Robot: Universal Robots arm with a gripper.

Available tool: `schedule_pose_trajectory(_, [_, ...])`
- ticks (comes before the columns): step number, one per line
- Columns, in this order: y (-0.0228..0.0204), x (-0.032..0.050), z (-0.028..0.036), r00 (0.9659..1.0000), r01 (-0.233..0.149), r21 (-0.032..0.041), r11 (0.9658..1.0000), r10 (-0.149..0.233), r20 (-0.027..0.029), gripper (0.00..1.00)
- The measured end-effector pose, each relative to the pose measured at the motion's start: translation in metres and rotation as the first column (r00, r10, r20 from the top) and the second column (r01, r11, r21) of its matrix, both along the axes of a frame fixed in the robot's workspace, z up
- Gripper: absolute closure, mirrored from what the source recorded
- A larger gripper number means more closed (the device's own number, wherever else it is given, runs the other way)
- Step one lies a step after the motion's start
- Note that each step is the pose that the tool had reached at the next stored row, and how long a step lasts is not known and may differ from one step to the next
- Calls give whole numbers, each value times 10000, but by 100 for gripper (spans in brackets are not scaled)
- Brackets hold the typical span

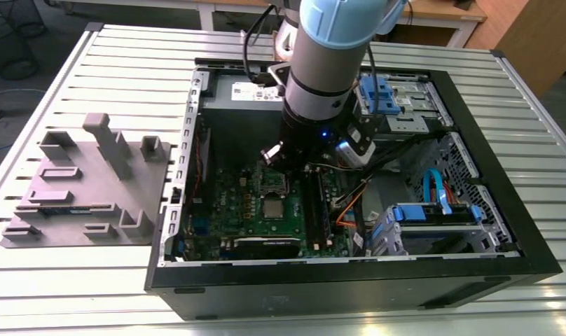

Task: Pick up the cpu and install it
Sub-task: 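Close the cpu cover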

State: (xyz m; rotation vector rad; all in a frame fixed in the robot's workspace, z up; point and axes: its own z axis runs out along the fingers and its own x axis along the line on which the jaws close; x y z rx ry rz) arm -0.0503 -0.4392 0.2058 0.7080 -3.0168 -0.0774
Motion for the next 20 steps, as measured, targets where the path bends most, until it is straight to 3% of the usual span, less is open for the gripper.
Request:
schedule_pose_trajectory(10, [-69, 8, 101, 10000, 1, 19, 10000, -1, 0, 89])
schedule_pose_trajectory(16, [-137, 30, 117, 10000, 1, 35, 10000, -1, 0, 89])
schedule_pose_trajectory(20, [-130, 66, 115, 10000, 1, 48, 10000, -1, 0, 89])
